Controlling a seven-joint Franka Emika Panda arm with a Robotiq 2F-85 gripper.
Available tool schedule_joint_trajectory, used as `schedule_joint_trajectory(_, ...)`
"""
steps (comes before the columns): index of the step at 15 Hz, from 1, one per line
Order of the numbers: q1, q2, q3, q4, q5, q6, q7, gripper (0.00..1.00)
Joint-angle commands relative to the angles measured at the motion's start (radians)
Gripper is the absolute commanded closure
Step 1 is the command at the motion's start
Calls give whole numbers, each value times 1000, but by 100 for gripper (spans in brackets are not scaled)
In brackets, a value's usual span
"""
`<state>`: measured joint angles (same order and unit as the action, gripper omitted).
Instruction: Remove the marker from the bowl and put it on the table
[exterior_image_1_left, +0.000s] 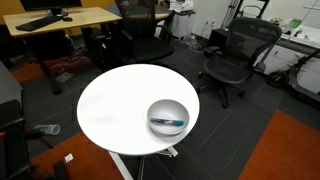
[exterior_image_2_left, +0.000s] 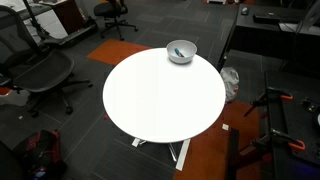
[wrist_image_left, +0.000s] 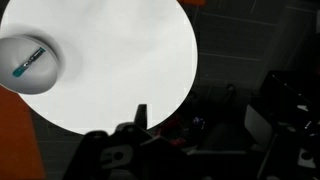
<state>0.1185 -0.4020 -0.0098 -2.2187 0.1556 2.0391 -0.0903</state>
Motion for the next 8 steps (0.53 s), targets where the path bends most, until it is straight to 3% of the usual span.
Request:
schedule_joint_trajectory(1,-14,1,12,2,5,-3,-4,0)
schedule_joint_trajectory(8,-23,15,5,11,0,8,-6,0)
